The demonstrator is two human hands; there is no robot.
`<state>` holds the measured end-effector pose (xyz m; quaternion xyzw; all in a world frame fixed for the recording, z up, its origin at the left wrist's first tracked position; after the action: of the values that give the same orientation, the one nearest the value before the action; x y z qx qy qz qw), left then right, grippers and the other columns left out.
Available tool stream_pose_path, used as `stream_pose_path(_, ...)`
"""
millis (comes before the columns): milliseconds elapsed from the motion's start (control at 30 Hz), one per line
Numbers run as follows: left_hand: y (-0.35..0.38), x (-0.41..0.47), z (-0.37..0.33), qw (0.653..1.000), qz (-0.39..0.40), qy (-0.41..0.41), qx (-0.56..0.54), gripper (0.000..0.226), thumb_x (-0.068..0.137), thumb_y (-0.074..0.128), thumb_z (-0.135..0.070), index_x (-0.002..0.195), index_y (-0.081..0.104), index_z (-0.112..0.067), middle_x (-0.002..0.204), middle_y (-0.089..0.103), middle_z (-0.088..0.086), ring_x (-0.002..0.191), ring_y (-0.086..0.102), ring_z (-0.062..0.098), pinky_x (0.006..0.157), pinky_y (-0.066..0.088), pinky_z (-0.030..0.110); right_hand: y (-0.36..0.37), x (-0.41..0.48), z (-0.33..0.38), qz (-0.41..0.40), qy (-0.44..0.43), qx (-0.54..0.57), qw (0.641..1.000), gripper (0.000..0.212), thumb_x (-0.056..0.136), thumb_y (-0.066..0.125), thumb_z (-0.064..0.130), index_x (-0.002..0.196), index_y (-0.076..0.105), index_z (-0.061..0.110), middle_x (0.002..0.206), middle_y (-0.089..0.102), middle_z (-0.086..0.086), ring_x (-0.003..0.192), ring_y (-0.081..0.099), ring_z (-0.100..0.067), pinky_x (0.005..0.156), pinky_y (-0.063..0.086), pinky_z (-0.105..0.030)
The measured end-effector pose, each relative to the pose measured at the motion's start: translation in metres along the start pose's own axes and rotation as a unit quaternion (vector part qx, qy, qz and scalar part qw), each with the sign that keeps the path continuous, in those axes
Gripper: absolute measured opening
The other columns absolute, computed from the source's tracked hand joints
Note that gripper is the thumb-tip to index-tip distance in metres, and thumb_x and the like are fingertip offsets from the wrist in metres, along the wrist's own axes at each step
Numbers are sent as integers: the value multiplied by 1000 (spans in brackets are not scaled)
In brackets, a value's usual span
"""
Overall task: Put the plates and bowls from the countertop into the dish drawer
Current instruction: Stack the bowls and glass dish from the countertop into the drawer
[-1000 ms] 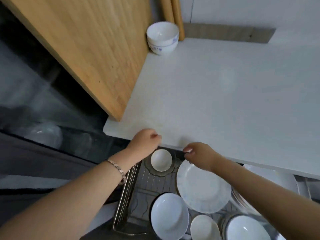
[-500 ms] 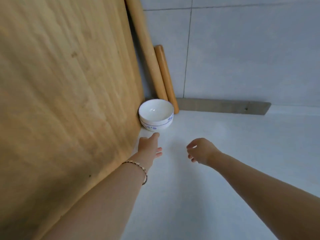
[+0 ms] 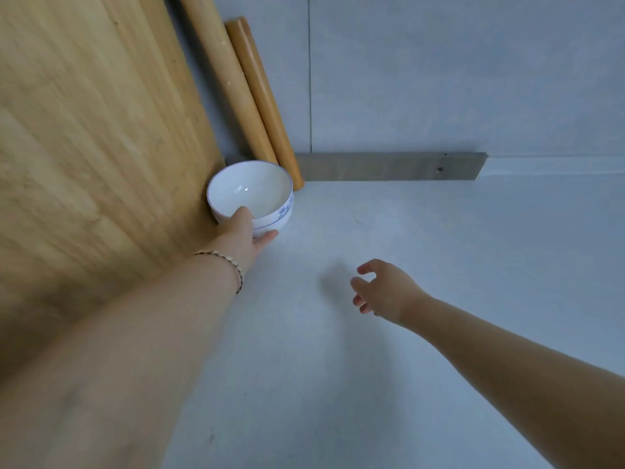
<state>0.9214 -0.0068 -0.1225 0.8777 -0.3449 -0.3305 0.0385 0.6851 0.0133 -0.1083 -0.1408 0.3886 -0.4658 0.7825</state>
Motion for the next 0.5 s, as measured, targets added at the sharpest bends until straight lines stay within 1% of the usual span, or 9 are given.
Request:
stream_pose_path(67, -5, -19, 10, 999, -27, 16, 25, 50, 85, 39, -8, 134, 45, -12, 138, 44, 2, 83, 62, 28, 58, 61, 32, -4, -18, -11, 5, 14, 23, 1000, 40, 94, 44, 26, 132, 43, 14, 92, 67, -4, 79, 63, -18, 66, 47, -23)
stream_pose_path(133, -9, -45, 24, 998, -28, 15, 48, 45, 85, 38, -4, 130, 45, -7, 129, 45, 6, 78, 59, 26, 53, 60, 32, -11, -38, -20, 3, 22, 43, 999, 39, 93, 45, 26, 130, 45, 13, 89, 67, -3, 74, 62, -17, 62, 46, -21)
stream_pose_path(167, -12, -61, 31, 998, -21, 7, 60, 38, 86, 37, -2, 123, 46, -3, 123, 46, 10, 74, 57, 25, 52, 59, 33, -15, -49, -25, 1, 22, 53, 998, 38, 93, 46, 27, 129, 46, 13, 89, 66, -3, 72, 61, -16, 64, 47, -22)
stream_pose_path(267, -18, -119, 57, 993, 22, -43, 107, 13, 84, 37, 3, 94, 46, 1, 102, 49, 17, 69, 58, 30, 44, 56, 35, -37, -85, -35, -18, 16, 73, 997, 42, 93, 47, 33, 127, 51, 10, 96, 64, -4, 74, 63, -17, 79, 52, -33)
stream_pose_path(333, -22, -168, 74, 982, 59, -71, 165, 11, 85, 36, 4, 78, 43, -2, 83, 50, 17, 60, 60, 31, 43, 56, 33, -54, -116, -42, -31, 17, 98, 995, 49, 93, 46, 38, 132, 48, 8, 106, 60, -6, 78, 63, -20, 80, 54, -34)
stream_pose_path(367, -25, -193, 81, 974, 76, -81, 197, 12, 85, 36, 3, 77, 42, -3, 78, 52, 18, 56, 62, 31, 45, 57, 33, -61, -134, -46, -28, 25, 118, 992, 54, 93, 45, 41, 136, 43, 9, 112, 57, -8, 80, 63, -22, 76, 55, -34)
stream_pose_path(433, -29, -249, 96, 956, 114, -104, 249, 8, 84, 37, 3, 82, 44, -1, 78, 58, 26, 55, 65, 33, 49, 58, 34, -74, -176, -59, 1, 55, 155, 986, 62, 92, 44, 47, 144, 30, 15, 126, 51, -12, 84, 64, -27, 70, 56, -33)
stream_pose_path(467, -30, -274, 103, 948, 136, -113, 266, 9, 83, 37, 3, 86, 45, -1, 80, 60, 29, 54, 67, 35, 49, 60, 34, -79, -196, -69, 21, 71, 158, 985, 64, 91, 44, 49, 145, 28, 19, 127, 51, -14, 84, 65, -29, 68, 56, -34)
stream_pose_path(500, -31, -300, 111, 939, 153, -121, 282, 13, 83, 37, 3, 90, 46, -1, 80, 61, 30, 52, 68, 35, 48, 60, 33, -81, -216, -82, 43, 85, 151, 984, 62, 91, 45, 50, 143, 31, 21, 124, 54, -15, 82, 66, -29, 68, 58, -35)
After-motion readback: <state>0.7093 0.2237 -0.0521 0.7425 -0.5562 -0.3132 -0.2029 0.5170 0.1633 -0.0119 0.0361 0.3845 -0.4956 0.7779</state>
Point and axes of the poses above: each hand's wrist, its own x-axis towards the middle knuckle, its own y-axis out of the palm, z = x × y, the point moved 6 cm from there along x, towards the middle knuckle
